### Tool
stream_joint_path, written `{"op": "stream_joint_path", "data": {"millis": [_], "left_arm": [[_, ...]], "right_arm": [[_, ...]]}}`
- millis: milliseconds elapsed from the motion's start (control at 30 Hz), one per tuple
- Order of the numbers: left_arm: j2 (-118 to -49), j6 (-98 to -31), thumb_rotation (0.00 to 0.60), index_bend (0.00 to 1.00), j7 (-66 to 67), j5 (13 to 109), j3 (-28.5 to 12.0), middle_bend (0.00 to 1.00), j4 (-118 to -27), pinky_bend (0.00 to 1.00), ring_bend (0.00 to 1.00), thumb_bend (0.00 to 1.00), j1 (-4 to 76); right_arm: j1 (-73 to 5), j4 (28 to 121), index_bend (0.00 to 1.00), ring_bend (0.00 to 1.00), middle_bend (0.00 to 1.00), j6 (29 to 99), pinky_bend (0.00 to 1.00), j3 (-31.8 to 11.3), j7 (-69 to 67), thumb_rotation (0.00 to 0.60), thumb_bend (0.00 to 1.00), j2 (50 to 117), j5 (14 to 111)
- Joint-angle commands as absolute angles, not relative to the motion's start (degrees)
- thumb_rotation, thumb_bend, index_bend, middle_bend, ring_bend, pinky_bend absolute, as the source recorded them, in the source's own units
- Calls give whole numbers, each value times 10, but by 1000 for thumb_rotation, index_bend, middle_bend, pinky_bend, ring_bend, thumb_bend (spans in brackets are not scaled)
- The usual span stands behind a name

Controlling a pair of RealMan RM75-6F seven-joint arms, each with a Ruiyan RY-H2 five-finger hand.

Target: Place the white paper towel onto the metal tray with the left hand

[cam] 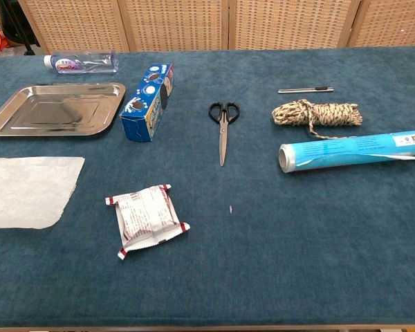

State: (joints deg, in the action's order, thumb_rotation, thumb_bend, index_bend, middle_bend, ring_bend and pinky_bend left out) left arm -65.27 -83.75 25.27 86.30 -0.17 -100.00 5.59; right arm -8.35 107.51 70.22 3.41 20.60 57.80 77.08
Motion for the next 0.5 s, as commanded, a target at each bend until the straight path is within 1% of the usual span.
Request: {"op": "stream_joint_path", "data": {"millis": [33,500], "left_arm": [[-653,-836,298,0,252,861,-2,0,-999,0,0,2,57],[-653,-831,298,0,258,860,0,0,-1000,0,0,0,58]], "right_arm": [[-84,1075,102,0,0,701,0,34,208,600,0,579,770],[-86,1078,102,0,0,698,0,37,211,600,0,580,772]]}}
